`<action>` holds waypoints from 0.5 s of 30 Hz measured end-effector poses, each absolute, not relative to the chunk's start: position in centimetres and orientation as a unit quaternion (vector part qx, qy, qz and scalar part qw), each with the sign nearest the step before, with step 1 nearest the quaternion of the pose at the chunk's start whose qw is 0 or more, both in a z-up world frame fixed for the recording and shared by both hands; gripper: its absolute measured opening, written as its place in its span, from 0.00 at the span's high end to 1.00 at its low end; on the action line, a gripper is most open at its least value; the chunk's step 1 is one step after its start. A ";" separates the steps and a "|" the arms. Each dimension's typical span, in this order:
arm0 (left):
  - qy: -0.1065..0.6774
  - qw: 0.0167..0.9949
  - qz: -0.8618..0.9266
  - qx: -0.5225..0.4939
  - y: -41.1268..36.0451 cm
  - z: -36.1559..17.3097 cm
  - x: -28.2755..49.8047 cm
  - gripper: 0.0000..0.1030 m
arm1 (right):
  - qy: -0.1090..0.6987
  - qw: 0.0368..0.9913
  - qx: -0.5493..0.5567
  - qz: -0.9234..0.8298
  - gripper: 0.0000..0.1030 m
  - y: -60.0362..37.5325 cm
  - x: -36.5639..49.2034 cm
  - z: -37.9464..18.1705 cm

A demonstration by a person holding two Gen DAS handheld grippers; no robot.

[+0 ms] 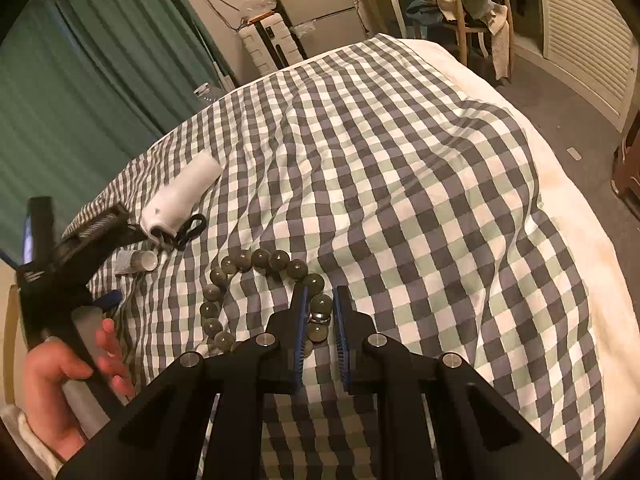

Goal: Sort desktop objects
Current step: 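Grasp the toothpaste tube with the left tool while the right grasps the bead bracelet, then carry the tube and bracelet into the cardboard box and release both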

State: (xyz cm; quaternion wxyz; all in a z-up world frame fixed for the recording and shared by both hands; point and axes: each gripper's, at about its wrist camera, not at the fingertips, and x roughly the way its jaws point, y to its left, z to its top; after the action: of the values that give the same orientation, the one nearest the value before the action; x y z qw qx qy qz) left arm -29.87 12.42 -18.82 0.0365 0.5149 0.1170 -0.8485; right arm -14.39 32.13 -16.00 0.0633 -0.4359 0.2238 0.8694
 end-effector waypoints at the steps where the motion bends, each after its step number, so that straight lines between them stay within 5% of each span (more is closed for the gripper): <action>1: 0.092 0.020 -0.858 0.505 12.6 -18.3 -29.4 0.43 | 0.224 0.063 -0.437 0.869 0.88 32.1 -14.4 -16.0; 2: 0.084 0.005 -0.863 0.498 12.5 -17.9 -29.0 0.76 | 0.224 0.062 -0.436 0.869 0.88 32.2 -14.4 -16.1; 3: 0.081 -0.021 -0.862 0.500 12.0 -17.6 -28.5 0.80 | 0.224 0.061 -0.436 0.869 0.88 32.1 -14.3 -16.0; 9: 0.108 -0.099 -0.849 0.507 7.5 -15.9 -23.8 0.80 | 0.229 0.043 -0.430 0.872 0.88 31.6 -13.6 -15.0; 11: 0.101 -0.106 -0.851 0.504 6.4 -14.9 -21.6 0.80 | 0.242 0.027 -0.428 0.870 0.99 31.3 -13.2 -14.5; 15: 0.091 -0.107 -0.855 0.499 4.5 -13.3 -16.7 0.80 | 0.219 0.005 -0.434 0.874 0.99 29.1 -11.3 -12.9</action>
State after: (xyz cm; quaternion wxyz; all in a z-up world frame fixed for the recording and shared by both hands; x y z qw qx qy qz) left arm -16.70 4.50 -13.30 -0.1066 0.4989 0.0915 -0.8552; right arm -11.31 29.11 -12.91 0.0050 -0.4340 0.2193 0.8738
